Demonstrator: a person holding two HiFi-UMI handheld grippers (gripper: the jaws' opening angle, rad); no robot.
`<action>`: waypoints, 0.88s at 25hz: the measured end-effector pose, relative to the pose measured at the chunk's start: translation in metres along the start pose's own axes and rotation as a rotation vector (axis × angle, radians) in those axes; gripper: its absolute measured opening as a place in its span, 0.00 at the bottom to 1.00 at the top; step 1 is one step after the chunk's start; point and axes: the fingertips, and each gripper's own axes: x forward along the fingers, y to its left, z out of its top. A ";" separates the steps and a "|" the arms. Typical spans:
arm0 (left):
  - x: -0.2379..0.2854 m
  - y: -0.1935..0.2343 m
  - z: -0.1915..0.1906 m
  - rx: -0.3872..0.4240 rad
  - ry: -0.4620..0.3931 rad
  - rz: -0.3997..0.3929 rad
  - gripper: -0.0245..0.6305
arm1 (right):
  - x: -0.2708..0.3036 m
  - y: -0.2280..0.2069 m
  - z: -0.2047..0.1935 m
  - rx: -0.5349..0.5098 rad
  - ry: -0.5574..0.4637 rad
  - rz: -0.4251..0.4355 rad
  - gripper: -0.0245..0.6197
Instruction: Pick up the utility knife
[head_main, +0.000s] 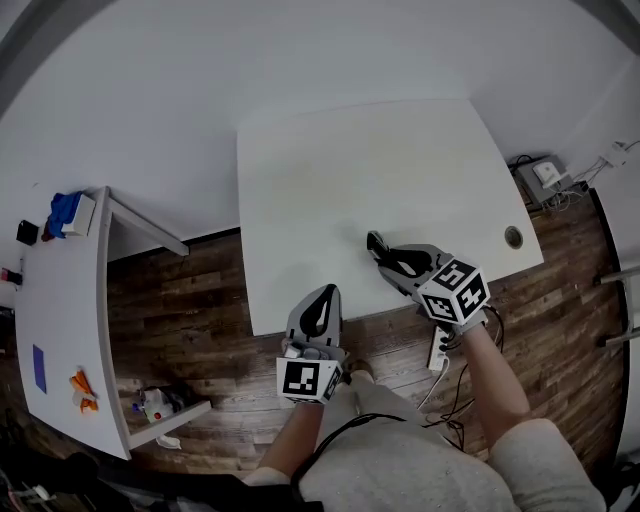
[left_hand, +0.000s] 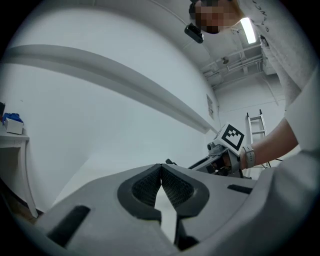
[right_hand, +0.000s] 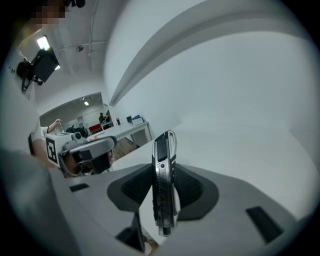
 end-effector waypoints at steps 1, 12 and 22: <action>0.003 -0.001 0.006 0.003 -0.010 -0.007 0.05 | -0.007 0.003 0.009 0.011 -0.039 -0.013 0.25; 0.016 -0.014 0.062 0.081 -0.059 -0.062 0.05 | -0.066 0.027 0.081 0.142 -0.424 -0.153 0.25; 0.028 -0.011 0.091 0.081 -0.106 -0.082 0.05 | -0.078 0.053 0.101 0.094 -0.557 -0.255 0.25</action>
